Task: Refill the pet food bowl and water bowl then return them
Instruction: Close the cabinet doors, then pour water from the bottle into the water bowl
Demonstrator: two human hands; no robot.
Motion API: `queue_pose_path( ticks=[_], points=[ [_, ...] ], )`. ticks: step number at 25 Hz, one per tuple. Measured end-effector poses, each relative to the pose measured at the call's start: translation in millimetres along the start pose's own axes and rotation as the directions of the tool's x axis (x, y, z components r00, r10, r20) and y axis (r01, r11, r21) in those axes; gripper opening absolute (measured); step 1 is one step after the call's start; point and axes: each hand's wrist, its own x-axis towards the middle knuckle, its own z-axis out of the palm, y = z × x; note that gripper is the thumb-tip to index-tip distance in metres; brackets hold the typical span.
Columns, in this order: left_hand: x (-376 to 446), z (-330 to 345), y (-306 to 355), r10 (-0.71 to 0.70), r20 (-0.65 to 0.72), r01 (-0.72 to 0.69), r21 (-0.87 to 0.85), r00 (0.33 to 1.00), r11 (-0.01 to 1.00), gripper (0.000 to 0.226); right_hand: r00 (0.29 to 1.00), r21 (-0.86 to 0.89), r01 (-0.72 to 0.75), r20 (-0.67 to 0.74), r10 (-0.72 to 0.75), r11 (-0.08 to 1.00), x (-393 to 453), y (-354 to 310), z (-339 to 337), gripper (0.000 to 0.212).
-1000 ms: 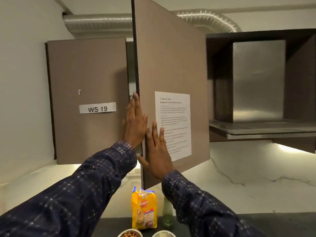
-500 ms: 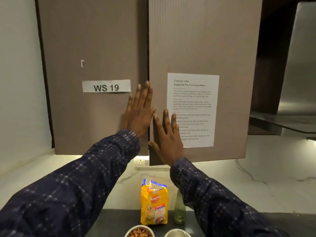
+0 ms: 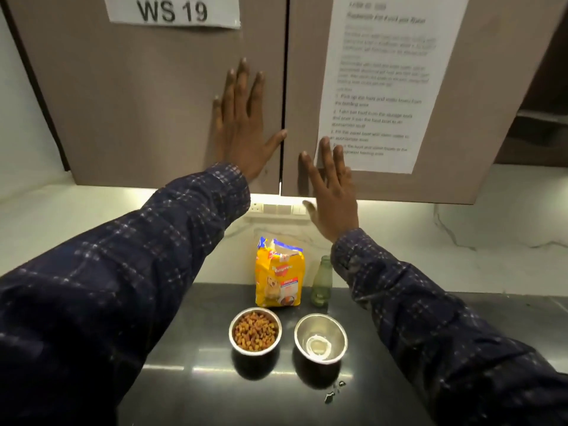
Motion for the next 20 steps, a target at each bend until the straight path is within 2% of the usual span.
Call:
queue_pose_path(
  ticks=[3,5,8,10,12,13,15,16,17,18,19,20],
  points=[
    [-3.6,4.8,3.3,-0.023,-0.008,0.023,-0.002,1.0,1.0,0.105,1.0,-0.015,0.015,-0.012,-0.015,1.0,4.2,1.9,5.4,0.101],
    [-3.7,9.5,9.9,-0.039,-0.004,0.039,-0.006,0.999,0.999,0.104,0.999,0.038,0.027,-0.046,-0.025,0.999,3.4,5.9,11.6,0.096],
    [-27.0,33.4,11.3,-0.049,-0.024,0.048,-0.016,0.999,0.999,0.096,0.965,0.27,0.132,-0.254,-0.062,0.954,-31.1,21.2,45.0,0.068],
    [-67.9,57.2,9.0,-0.044,-0.044,0.04,-0.07,0.998,0.997,0.089,0.951,0.323,0.195,-0.293,-0.098,0.926,-73.0,44.0,82.5,0.051],
    [-128.4,81.9,10.2,-0.063,-0.037,0.057,-0.158,0.997,0.986,0.077,0.979,0.383,0.184,-0.154,-0.134,0.905,-115.9,76.3,129.8,0.045],
    [-163.5,95.1,14.0,-0.083,-0.023,0.077,-0.2,0.996,0.977,0.069,0.992,0.422,0.129,-0.053,-0.118,0.898,-134.2,93.4,155.9,0.044],
    [-238.1,125.4,28.2,-0.177,0.055,0.186,-0.279,0.983,0.942,0.046,0.985,0.473,-0.124,0.168,0.049,0.872,-161.1,123.4,202.5,0.043],
    [-271.8,143.7,37.0,-0.276,0.146,0.309,-0.313,0.95,0.898,0.034,0.938,0.464,-0.308,0.295,0.183,0.831,-169.0,136.1,221.2,0.045],
    [-300.0,160.5,47.5,-0.4,0.277,0.476,-0.318,0.874,0.82,0.022,0.848,0.415,-0.493,0.427,0.316,0.765,-173.3,146.9,236.7,0.051],
    [-324.1,176.4,57.6,-0.525,0.464,0.679,-0.274,0.713,0.681,0.013,0.722,0.332,-0.65,0.549,0.42,0.684,-175.7,155.6,251.0,0.06],
    [-345.5,191.7,67.8,-0.595,0.651,0.855,-0.172,0.471,0.489,0.006,0.591,0.241,-0.754,0.656,0.47,0.611,-176.4,163.2,264.1,0.072],
    [-367.1,207.4,77.6,-0.604,0.766,0.955,-0.044,0.219,0.292,0.006,0.49,0.177,-0.805,0.736,0.467,0.566,-175.9,170.1,276.9,0.084]
  ],
)
